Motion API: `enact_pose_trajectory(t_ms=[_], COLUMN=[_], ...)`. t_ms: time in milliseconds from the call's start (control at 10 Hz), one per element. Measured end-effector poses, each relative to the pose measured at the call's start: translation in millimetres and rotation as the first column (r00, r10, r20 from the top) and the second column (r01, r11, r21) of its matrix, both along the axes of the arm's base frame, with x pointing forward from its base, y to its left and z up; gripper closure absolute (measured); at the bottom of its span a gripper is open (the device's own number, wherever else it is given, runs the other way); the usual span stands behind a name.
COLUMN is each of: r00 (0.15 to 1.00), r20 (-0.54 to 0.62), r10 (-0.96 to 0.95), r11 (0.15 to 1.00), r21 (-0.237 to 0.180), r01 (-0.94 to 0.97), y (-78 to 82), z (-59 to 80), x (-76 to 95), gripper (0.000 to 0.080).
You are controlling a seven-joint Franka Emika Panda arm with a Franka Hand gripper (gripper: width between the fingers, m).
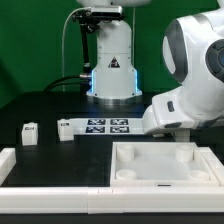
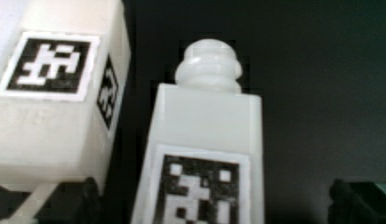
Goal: Assemble one leg
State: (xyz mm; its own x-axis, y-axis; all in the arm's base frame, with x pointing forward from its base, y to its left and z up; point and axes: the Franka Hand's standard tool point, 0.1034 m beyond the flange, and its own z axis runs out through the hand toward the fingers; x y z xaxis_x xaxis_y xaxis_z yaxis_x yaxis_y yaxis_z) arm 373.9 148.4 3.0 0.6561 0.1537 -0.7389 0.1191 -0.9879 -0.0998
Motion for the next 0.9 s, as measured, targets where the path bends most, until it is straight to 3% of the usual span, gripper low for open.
enact_pose_trajectory(t_ms=[100, 300, 400, 500, 900], r00=[1.0, 1.0, 1.0, 1.0, 1.0], r20=[0.0, -0.001, -0.001, -0.001, -0.001], r10=[0.0, 0.002, 0.002, 0.002, 0.002], r11=[1.0, 1.0, 1.0, 1.0, 1.0], r21=[0.0, 0.002, 0.002, 0.002, 0.002], r01=[0.0, -0.002, -0.002, -0.002, -0.002], y=[-0.2, -0.2, -0.1, -0.1, -0.1], z=[0.1, -0.2, -0.1, -0.1, -0.1], x=[0.0, -0.5, -0.5, -0.5, -0.5], gripper=[0.0151, 0.0415, 0.0415, 0.0512, 0.0511])
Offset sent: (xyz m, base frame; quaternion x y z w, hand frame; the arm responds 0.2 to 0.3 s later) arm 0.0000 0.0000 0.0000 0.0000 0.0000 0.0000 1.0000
